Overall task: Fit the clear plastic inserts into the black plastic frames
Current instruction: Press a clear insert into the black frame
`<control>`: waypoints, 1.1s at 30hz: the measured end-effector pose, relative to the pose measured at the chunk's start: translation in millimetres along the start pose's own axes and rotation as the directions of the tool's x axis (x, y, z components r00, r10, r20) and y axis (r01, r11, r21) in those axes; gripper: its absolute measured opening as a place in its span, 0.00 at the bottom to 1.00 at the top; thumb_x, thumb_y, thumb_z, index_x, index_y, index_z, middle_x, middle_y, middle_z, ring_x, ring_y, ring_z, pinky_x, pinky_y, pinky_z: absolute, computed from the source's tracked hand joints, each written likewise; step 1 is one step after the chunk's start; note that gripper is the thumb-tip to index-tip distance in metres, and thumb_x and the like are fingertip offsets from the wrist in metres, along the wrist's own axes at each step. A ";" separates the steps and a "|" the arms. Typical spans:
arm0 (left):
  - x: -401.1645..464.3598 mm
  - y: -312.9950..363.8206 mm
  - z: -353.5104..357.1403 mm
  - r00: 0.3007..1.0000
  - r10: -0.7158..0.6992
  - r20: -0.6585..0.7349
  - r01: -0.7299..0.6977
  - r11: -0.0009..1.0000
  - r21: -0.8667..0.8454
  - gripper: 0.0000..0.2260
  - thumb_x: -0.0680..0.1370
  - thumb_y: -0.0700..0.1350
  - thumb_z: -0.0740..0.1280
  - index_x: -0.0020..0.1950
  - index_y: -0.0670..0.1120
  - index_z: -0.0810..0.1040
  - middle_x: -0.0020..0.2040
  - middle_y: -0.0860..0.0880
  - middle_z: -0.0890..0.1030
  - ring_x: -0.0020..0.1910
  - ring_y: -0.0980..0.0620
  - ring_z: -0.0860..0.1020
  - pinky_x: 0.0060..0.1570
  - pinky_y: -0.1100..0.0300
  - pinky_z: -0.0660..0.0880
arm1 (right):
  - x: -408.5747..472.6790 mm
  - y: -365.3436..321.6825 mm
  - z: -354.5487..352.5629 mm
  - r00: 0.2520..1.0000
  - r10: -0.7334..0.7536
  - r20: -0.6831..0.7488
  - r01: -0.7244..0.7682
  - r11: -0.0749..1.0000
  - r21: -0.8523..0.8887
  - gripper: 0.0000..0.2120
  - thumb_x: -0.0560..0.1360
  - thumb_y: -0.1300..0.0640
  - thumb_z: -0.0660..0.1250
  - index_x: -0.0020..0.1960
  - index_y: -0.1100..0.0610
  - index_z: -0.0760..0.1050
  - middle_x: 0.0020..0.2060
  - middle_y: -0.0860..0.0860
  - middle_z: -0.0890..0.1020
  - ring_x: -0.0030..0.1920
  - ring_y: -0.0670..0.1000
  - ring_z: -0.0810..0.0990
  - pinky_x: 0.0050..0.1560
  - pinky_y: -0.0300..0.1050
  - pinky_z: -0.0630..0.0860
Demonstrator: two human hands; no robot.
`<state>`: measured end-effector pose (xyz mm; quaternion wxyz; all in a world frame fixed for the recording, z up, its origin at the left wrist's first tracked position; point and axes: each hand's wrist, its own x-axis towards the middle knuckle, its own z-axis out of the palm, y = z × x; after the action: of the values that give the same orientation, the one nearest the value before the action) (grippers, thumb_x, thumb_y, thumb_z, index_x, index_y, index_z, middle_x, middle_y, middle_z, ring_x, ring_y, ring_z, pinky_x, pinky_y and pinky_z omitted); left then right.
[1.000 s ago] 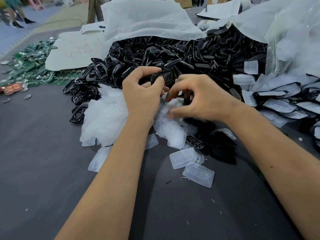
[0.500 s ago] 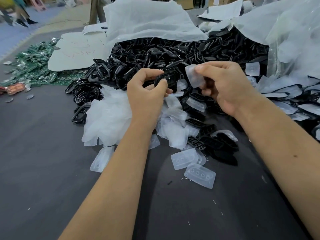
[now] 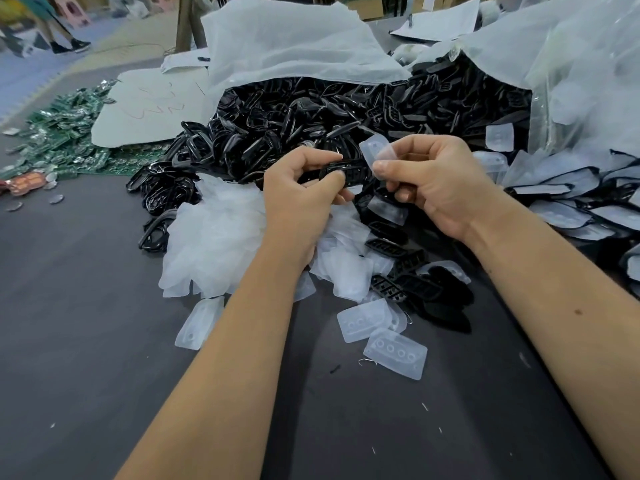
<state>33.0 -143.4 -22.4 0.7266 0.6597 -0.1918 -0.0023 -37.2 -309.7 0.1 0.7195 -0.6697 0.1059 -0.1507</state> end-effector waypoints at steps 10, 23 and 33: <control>0.4 0.6 -2.3 0.998 -0.063 0.016 0.064 0.991 -0.117 0.12 0.76 0.27 0.69 0.50 0.43 0.84 0.48 0.45 0.87 0.31 0.50 0.82 0.35 0.62 0.79 | -1.4 0.0 0.9 0.992 -0.115 0.052 0.115 0.993 0.003 0.09 0.78 0.66 0.71 0.42 0.57 0.78 0.37 0.55 0.84 0.35 0.50 0.80 0.28 0.39 0.71; 0.4 -1.6 -2.2 0.996 -0.083 0.041 0.087 0.987 -0.135 0.11 0.76 0.29 0.69 0.51 0.44 0.83 0.49 0.44 0.88 0.33 0.48 0.83 0.38 0.61 0.80 | -2.3 -2.5 4.5 0.985 -0.158 -0.069 0.155 0.987 -0.049 0.05 0.69 0.63 0.70 0.38 0.55 0.76 0.38 0.57 0.77 0.36 0.48 0.71 0.31 0.40 0.66; -0.7 -0.9 -1.8 0.998 -0.058 0.040 0.062 0.991 -0.115 0.12 0.75 0.27 0.70 0.49 0.44 0.84 0.47 0.46 0.87 0.33 0.48 0.83 0.37 0.60 0.80 | 0.3 -0.7 6.0 0.981 -0.185 -0.058 0.181 0.981 -0.071 0.07 0.77 0.69 0.69 0.43 0.60 0.78 0.33 0.54 0.80 0.31 0.49 0.76 0.27 0.39 0.68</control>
<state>33.1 -141.7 -23.6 0.7597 0.6218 -0.1846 -0.0474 -34.9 -304.2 1.4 0.6767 -0.6945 0.0718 -0.2339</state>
